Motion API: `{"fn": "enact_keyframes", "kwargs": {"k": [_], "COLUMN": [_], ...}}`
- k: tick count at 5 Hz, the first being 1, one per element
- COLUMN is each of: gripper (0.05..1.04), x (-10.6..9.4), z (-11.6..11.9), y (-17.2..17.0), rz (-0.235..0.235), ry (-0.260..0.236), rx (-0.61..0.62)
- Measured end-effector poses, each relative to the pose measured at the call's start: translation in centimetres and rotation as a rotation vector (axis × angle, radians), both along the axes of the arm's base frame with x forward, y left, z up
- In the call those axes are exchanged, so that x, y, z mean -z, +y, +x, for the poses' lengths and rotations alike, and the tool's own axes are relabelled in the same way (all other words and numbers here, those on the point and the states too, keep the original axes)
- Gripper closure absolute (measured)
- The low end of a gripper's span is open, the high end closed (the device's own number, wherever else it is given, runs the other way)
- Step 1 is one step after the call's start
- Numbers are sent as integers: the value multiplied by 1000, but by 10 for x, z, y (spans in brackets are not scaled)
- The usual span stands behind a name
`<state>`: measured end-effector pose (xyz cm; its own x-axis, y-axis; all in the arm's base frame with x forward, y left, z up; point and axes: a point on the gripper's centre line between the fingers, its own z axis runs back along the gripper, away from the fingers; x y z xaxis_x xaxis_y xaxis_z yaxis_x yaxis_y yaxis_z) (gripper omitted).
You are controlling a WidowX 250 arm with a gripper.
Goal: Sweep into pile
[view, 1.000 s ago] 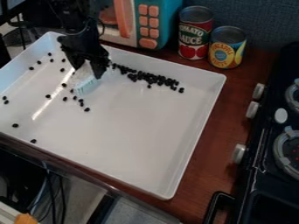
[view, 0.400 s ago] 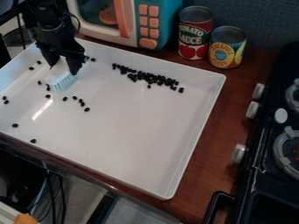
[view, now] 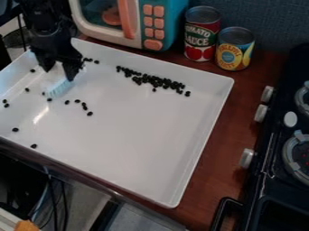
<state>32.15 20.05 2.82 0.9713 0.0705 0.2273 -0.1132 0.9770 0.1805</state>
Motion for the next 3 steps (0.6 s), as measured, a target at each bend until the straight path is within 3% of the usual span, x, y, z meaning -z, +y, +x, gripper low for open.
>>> {"fn": "enact_keyframes", "kwargs": {"k": [1, 2, 3], "gripper": [364, 364, 364], "x": [-18, -44, -49], "z": [14, 32, 39], "y": [-45, -90, -122], "rz": [-38, -23, -49], "ry": [-45, -101, -115], "rx": [45, 107, 139]}}
